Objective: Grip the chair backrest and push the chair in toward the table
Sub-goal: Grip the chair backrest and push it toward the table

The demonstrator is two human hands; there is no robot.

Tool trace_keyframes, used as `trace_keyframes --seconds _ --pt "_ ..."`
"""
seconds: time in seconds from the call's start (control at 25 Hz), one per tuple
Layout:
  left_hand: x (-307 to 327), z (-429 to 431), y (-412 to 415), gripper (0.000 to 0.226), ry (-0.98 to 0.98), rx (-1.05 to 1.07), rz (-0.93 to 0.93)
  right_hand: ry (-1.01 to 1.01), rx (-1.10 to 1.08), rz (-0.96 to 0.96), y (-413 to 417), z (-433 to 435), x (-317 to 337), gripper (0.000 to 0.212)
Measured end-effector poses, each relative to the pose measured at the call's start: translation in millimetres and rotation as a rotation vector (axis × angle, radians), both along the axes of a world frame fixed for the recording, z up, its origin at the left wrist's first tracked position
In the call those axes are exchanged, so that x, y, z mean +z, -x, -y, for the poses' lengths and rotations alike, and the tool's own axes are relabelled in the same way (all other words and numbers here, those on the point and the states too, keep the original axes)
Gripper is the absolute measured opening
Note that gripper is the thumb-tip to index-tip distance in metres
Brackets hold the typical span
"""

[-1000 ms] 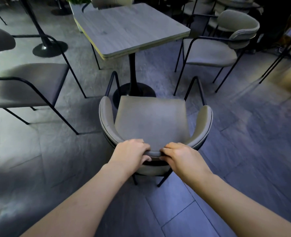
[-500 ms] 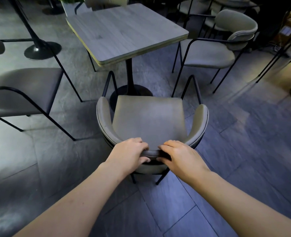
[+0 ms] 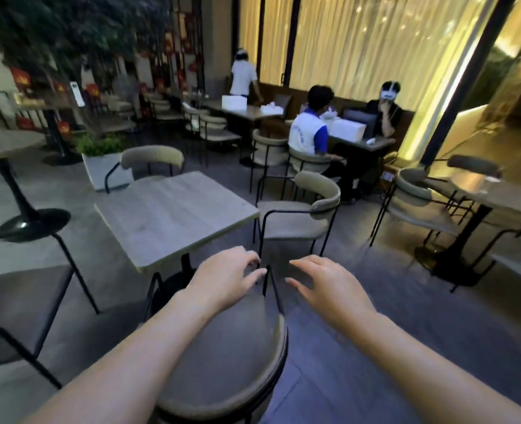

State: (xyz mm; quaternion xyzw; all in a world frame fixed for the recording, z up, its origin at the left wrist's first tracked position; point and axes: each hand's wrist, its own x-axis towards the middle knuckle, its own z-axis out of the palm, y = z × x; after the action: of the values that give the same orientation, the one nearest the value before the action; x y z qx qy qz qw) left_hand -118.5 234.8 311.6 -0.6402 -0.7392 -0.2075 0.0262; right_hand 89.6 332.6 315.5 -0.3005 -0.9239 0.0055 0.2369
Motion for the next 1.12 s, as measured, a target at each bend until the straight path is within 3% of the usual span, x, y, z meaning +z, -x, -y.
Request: trace_keyframes --seconds 0.2,0.64,0.84,1.12 --pt "105.9 -102.4 -56.0 0.034 -0.12 -0.082 -0.034 -0.042 -0.061 -0.054 -45.3 -87.2 96.5 0.038" --pt "176.2 -366.3 -168.6 0.027 -0.119 -0.021 -0.112 -0.062 -0.126 -0.063 -182.1 -346.8 179.7 0.039" --pt "180.7 -487.3 -162.5 0.027 -0.1 -0.008 -0.13 -0.081 -0.101 -0.061 -164.8 -470.6 189.2 0.041" --pt "175.6 -675.5 -92.0 0.023 -0.081 0.045 -0.099 -0.053 -0.089 -0.03 -105.0 -663.8 186.6 0.041"
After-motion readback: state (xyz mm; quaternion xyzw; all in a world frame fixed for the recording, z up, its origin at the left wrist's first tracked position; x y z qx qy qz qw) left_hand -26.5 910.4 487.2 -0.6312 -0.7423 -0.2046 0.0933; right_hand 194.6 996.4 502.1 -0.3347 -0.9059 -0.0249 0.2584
